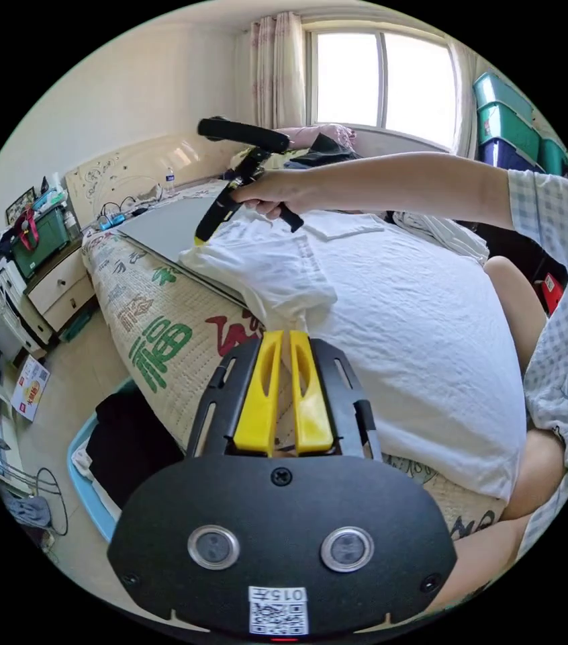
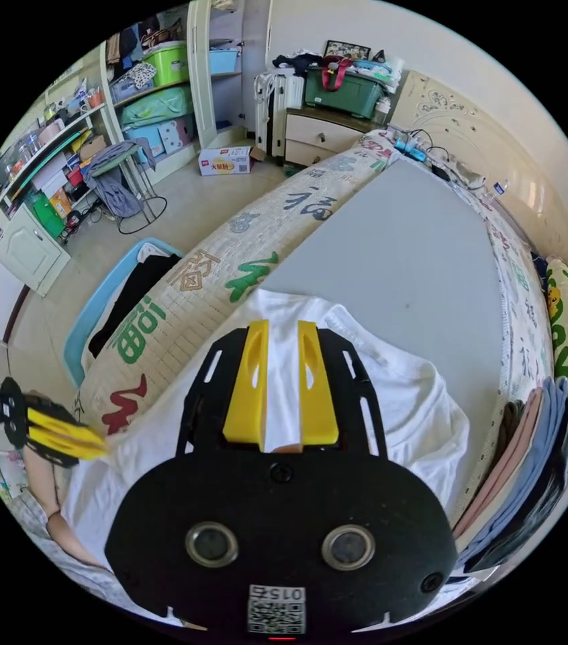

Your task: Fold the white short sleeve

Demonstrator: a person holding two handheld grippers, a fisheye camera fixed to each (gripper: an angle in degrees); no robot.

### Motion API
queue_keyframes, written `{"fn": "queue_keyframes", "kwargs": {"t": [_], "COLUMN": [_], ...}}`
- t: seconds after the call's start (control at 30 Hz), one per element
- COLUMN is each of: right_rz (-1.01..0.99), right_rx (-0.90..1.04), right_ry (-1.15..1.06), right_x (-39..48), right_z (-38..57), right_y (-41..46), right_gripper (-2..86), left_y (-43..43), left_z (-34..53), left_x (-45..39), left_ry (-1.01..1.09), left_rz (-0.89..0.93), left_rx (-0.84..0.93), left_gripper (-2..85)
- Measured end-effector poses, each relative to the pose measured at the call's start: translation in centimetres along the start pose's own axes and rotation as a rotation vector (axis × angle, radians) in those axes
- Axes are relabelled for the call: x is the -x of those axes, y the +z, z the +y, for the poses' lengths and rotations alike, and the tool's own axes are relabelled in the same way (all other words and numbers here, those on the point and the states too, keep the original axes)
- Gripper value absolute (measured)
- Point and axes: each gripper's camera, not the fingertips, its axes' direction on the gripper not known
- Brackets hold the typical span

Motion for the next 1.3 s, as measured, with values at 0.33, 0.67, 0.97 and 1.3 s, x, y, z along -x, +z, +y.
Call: {"fn": "queue_keyframes", "kwargs": {"t": [0.33, 0.67, 0.97, 1.3], "right_rz": [0.095, -0.084, -0.154, -0.23], "right_rx": [-0.067, -0.036, -0.066, -0.303], "right_ry": [0.299, 0.274, 0.143, 0.163], "right_x": [-21.5, -22.5, -19.4, -16.1], "right_z": [19.0, 22.5, 26.4, 39.2], "right_y": [-2.5, 8.5, 13.3, 0.3], "right_gripper": [10.6, 12.9, 3.3, 1.2], "left_y": [-0.6, 11.0, 13.7, -0.7], "left_z": [-7.3, -18.1, -20.6, -21.1], "left_x": [10.8, 21.7, 21.4, 14.1], "left_ry": [-0.419, -0.618, -0.441, -0.346], "left_rz": [-0.186, -0.037, -0.052, -0.021], "left_rx": [-0.142, 0.027, 0.213, -0.037], "left_gripper": [10.7, 12.6, 3.1, 0.6]}}
